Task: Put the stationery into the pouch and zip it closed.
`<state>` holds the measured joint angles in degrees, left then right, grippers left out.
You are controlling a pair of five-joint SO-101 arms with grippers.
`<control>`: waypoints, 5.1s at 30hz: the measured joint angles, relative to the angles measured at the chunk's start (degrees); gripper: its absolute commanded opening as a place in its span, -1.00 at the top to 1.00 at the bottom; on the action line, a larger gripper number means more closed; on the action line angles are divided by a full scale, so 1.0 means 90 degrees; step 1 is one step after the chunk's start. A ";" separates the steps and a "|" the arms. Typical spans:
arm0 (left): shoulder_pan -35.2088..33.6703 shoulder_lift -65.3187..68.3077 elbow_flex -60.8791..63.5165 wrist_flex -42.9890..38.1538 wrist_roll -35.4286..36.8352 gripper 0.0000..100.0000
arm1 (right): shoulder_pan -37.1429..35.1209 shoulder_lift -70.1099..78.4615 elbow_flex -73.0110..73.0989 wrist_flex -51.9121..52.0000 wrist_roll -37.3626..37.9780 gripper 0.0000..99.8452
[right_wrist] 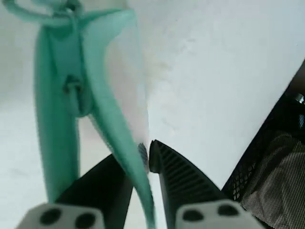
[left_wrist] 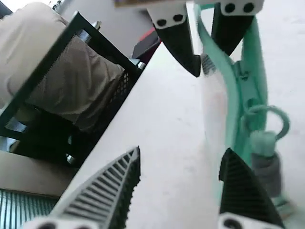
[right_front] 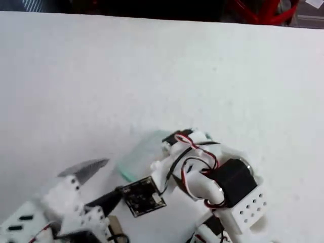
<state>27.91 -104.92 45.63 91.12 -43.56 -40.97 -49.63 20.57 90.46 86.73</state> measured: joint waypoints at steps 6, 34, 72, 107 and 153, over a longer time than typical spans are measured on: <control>0.0000 0.0000 0.0703 -0.0479 0.0518 0.47 | 0.0039 0.0000 0.0000 -0.0361 -0.0254 0.96; 0.0088 0.0000 0.1690 -0.1309 0.1455 0.72 | -0.0430 0.0020 -0.0059 -0.0713 -0.1436 0.96; 0.0088 0.0117 0.0068 -0.0977 0.1485 0.95 | 0.0684 -0.0137 0.1358 -0.2960 -0.2940 0.80; -0.1153 0.0098 0.2676 -0.3927 0.2852 0.95 | 0.1446 -0.0068 0.0586 -0.2833 -0.7404 0.55; -0.1133 0.0010 0.2764 -0.3868 0.2911 0.95 | 0.0371 -0.0557 0.3770 -0.6886 -0.9123 0.96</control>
<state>17.71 -104.84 70.51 56.31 -17.36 -37.63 -54.64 54.51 28.48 4.62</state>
